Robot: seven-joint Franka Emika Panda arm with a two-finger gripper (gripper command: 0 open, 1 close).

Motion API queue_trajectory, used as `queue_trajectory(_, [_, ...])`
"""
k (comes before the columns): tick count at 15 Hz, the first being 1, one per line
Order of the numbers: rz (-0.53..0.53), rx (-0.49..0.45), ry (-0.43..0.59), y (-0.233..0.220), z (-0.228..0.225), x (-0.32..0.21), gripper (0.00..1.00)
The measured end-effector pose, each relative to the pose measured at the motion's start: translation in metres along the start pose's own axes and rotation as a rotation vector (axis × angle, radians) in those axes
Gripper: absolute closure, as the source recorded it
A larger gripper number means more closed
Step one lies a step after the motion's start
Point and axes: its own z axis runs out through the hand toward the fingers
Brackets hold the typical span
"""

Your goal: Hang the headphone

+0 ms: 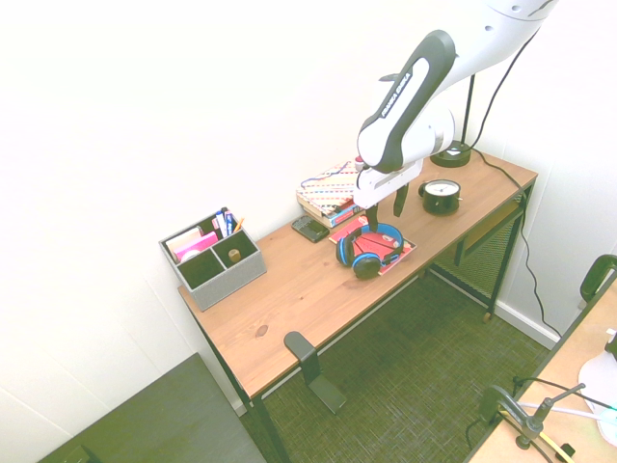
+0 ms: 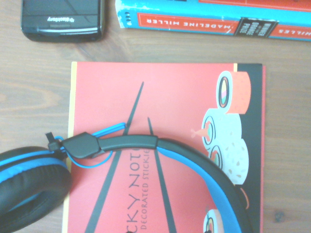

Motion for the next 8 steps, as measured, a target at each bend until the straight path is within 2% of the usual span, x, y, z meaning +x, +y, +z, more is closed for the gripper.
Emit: queue_trajectory(8, [0.007,-0.022,-0.018,0.009,0.030,0.015,1.00])
